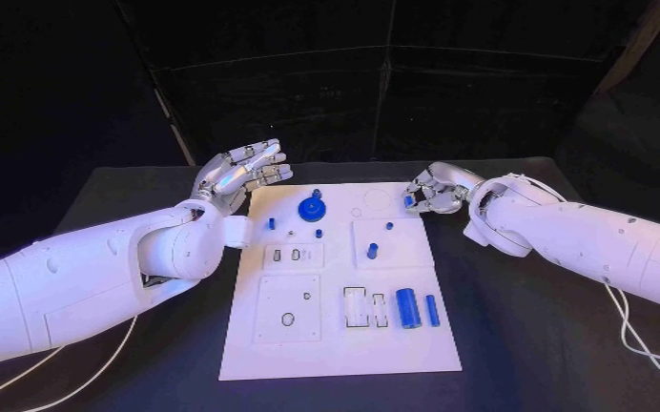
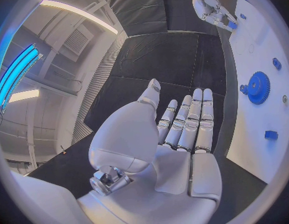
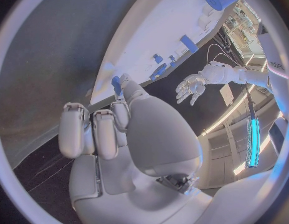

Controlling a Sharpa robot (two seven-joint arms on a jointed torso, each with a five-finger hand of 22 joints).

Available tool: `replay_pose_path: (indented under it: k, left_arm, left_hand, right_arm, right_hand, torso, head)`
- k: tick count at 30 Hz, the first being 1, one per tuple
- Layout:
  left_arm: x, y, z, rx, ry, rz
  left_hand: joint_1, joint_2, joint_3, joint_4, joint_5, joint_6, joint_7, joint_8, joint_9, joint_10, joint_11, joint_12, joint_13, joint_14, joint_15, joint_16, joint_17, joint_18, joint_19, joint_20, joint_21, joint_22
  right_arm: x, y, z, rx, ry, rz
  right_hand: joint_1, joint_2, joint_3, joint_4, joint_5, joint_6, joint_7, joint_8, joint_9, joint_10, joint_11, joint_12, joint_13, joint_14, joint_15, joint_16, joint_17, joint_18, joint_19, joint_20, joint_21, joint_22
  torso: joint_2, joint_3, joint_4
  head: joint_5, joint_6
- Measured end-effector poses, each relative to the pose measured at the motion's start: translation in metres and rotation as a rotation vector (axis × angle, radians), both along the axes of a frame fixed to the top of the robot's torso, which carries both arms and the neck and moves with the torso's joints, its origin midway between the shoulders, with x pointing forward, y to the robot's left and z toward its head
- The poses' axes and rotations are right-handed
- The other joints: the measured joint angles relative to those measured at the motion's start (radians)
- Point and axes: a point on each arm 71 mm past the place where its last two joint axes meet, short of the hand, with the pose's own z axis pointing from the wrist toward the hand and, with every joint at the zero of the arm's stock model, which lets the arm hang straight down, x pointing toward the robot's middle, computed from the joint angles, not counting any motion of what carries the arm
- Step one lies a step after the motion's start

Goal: Assemble the parts on the task board

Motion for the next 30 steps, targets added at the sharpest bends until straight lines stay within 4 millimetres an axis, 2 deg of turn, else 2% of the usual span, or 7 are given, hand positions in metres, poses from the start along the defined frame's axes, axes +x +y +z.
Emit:
replay_pose_path:
  k: [6,16,21,26,30]
  left_arm:
    - [0.000,0.000,0.000,0.000,0.000,-0.001]
    - [-0.001,0.000,0.000,-0.001,0.002,-0.002]
    - [-0.001,0.000,0.000,-0.001,0.002,-0.003]
    - [-0.001,-0.002,0.000,-0.001,0.003,-0.006]
    - [-0.001,-0.003,0.000,-0.002,0.004,-0.008]
  left_hand:
    - [0.000,0.000,0.000,0.000,0.000,0.000,0.000,0.000,0.000,0.000,0.000,0.000,0.000,0.000,0.000,0.000,0.000,0.000,0.000,0.000,0.000,0.000]
    - [0.000,0.000,0.000,0.000,0.000,0.000,0.000,0.000,0.000,0.000,0.000,0.000,0.000,0.000,0.000,0.000,0.000,0.000,0.000,0.000,0.000,-0.001]
    - [0.000,0.000,0.000,0.000,0.000,0.000,0.000,0.000,0.000,0.000,0.000,0.000,0.000,0.000,0.000,0.000,0.000,0.000,0.000,0.000,0.000,-0.001]
    - [0.000,0.000,0.000,0.000,0.000,0.000,0.000,0.000,0.000,0.000,0.000,0.000,0.000,0.000,0.000,0.000,0.000,0.000,0.000,0.000,0.000,-0.001]
    - [0.000,0.000,0.000,0.000,0.000,0.000,0.000,0.000,0.000,0.000,0.000,0.000,0.000,0.000,0.000,0.000,0.000,0.000,0.000,0.000,0.000,-0.001]
  right_arm:
    - [-0.010,0.013,0.006,0.026,-0.023,0.025]
    - [-0.038,0.059,0.022,0.104,-0.048,0.056]
    - [-0.047,0.087,0.025,0.128,-0.037,0.068]
    - [-0.050,0.126,0.026,0.142,-0.023,0.109]
    - [-0.051,0.147,0.025,0.139,-0.021,0.131]
  right_hand:
    - [-0.007,0.007,0.033,-0.004,-0.007,-0.003,-0.002,-0.001,0.000,0.002,-0.002,-0.005,-0.001,0.000,0.000,0.000,0.000,0.000,0.000,0.000,0.000,0.001]
    - [-0.034,0.005,0.051,-0.018,-0.012,-0.004,0.001,-0.008,0.000,0.005,0.002,-0.005,-0.001,0.000,0.000,0.000,0.000,0.000,0.000,0.000,0.000,0.001]
    - [-0.051,-0.012,0.070,-0.007,-0.012,-0.004,0.001,-0.009,0.000,0.005,0.002,-0.005,-0.003,0.000,0.000,0.000,0.000,0.000,0.000,0.000,0.000,0.001]
    - [-0.052,-0.013,0.071,-0.008,-0.012,-0.004,0.002,-0.009,0.000,0.005,0.002,-0.005,-0.002,0.000,0.000,0.000,0.000,0.000,0.000,0.000,0.000,0.001]
    - [-0.052,-0.013,0.082,-0.007,-0.014,-0.005,0.003,-0.009,0.000,0.005,0.002,-0.005,0.000,0.000,0.000,0.000,0.000,0.000,0.000,0.000,0.000,0.001]
  torso:
    - [-0.001,-0.0007,-0.0011]
    - [-0.001,-0.0024,-0.0009]
    - [-0.003,-0.0035,0.0001]
    - [-0.003,-0.0042,0.0007]
    - [-0.002,-0.0042,0.0035]
  head:
    - [0.000,0.002]
    - [0.002,0.003]
    - [0.011,0.000]
    - [0.021,0.002]
    - [0.032,-0.004]
